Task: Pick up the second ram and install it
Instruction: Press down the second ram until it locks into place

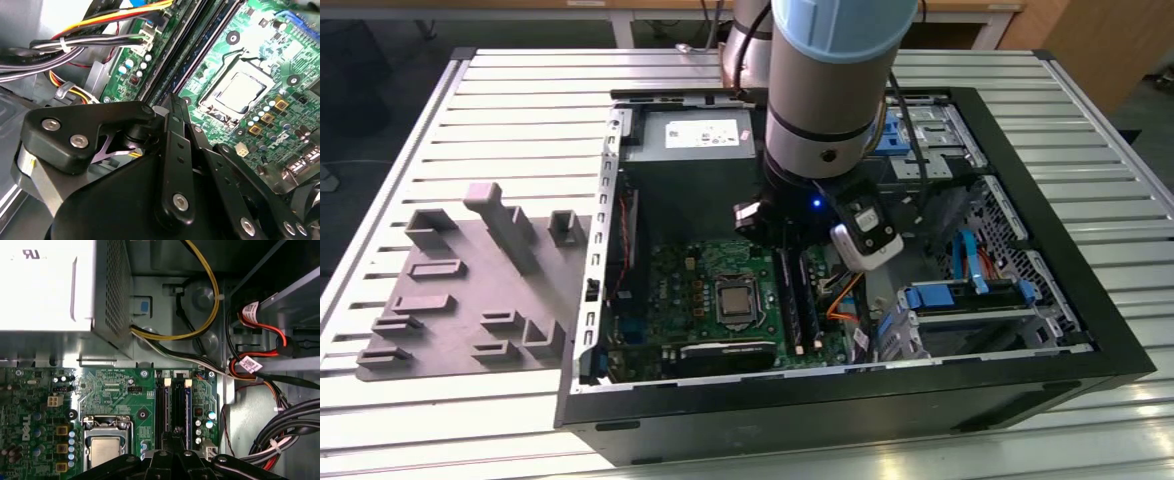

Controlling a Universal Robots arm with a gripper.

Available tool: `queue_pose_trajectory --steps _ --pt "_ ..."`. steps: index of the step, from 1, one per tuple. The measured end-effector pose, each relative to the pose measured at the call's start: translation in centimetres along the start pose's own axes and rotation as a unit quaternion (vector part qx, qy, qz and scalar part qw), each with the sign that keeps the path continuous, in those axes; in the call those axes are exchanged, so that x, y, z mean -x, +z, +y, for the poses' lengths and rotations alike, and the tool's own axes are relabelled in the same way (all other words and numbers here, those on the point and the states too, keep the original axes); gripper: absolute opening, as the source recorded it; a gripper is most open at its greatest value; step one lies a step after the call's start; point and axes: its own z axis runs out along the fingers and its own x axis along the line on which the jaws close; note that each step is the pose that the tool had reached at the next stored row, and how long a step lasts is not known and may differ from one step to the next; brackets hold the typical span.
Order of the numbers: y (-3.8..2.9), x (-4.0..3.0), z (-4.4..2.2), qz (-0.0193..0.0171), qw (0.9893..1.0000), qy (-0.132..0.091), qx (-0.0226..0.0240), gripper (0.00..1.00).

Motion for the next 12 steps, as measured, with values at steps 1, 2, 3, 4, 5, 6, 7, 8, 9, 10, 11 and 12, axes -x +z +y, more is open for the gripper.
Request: queue_pose_trajectory --steps 1,2,3,4,5,6,7,8,9,10,11,12 --pt "-0.01 0.0 -0.1 0.0 1.0 0.0 -0.0001 0.11" --pt "-0.02 0.0 -0.19 0.0 1.0 0.0 -0.0001 0.11" --pt "-0.03 0.0 -0.27 0.0 1.0 0.0 -0.0001 0.11" --pt "-0.03 0.0 -0.35 0.0 1.0 0.0 -0.0001 0.11" --pt "-0.04 0.0 -0.43 0.0 1.0 0.0 0.0 0.11" --pt "-0.04 0.0 -0.51 0.0 1.0 0.0 -0.0001 0.11" --pt "-0.05 0.0 -0.59 0.0 1.0 0.0 -0.0001 0.11" --pt "-0.06 0.01 -0.67 0.0 1.0 0.0 -0.0001 0.11" --pt "-0.06 0.01 -0.74 0.0 1.0 0.0 -0.0001 0.11" --pt "-0.07 0.01 -0.81 0.0 1.0 0.0 -0.0001 0.11" --pt "-0.07 0.01 -0.88 0.0 1.0 0.0 0.0 0.11" --pt "-0.08 0.01 -0.96 0.0 1.0 0.0 -0.0001 0.11"
